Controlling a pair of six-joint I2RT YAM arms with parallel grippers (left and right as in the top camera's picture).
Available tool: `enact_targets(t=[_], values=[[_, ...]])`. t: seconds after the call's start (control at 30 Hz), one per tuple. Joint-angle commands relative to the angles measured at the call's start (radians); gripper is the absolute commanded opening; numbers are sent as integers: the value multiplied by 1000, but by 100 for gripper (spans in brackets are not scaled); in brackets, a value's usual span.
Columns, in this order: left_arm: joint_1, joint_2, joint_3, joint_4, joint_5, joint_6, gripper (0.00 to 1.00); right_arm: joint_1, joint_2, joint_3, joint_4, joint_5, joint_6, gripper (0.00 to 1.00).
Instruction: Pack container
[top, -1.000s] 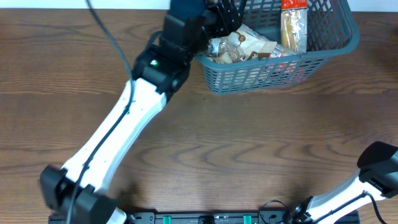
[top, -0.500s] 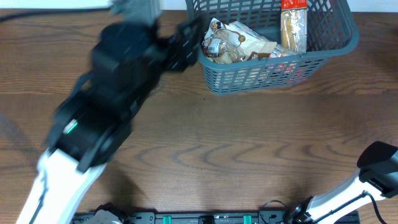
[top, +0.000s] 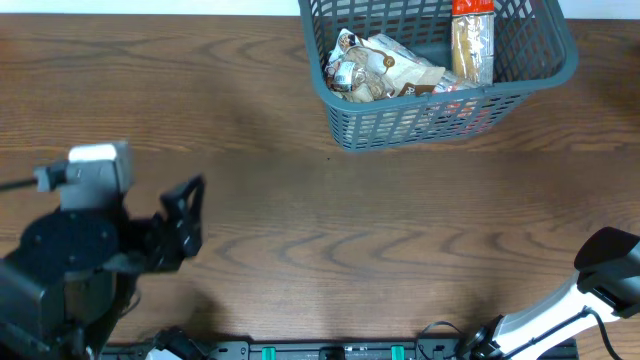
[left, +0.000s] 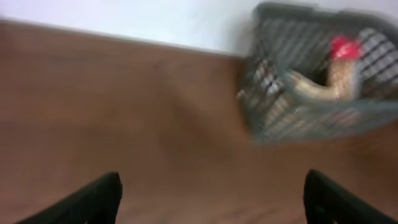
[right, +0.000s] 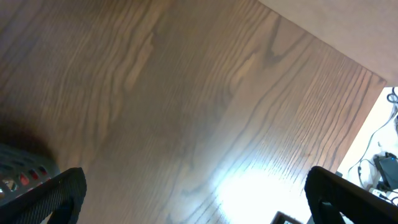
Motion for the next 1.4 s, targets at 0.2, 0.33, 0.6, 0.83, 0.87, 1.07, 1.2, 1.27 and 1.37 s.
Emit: enact_targets(t=[0.2,0.33,0.6,0.83,0.87,1.07,1.2,1.27,1.37], values=[[2,-5,4,-322,-325,-302,82,-11,0,-1,0,11,6,99],[2,-26,0,-351,-338,-314,82,-11,0,-1,0,11,6,99],[2,-188,0,-351,-333,-320,82,-11,0,-1,0,11,6,99],[2,-305,0,-350,-253,-320,83,-11,0,-1,0,11,6,99],[2,-316,0,-350,-250,-320,83,-11,0,-1,0,11,6,99],[2,-338,0,-350,-251,-320,83,-11,0,-1,0,11,6,99],[2,-337,0,-350,-251,-320,83,-11,0,-1,0,11,6,99],[2,-337,0,-350,-251,-320,83,-11,0,-1,0,11,6,99],[2,-337,0,-350,-250,-320,83,-11,0,-1,0,11,6,99]])
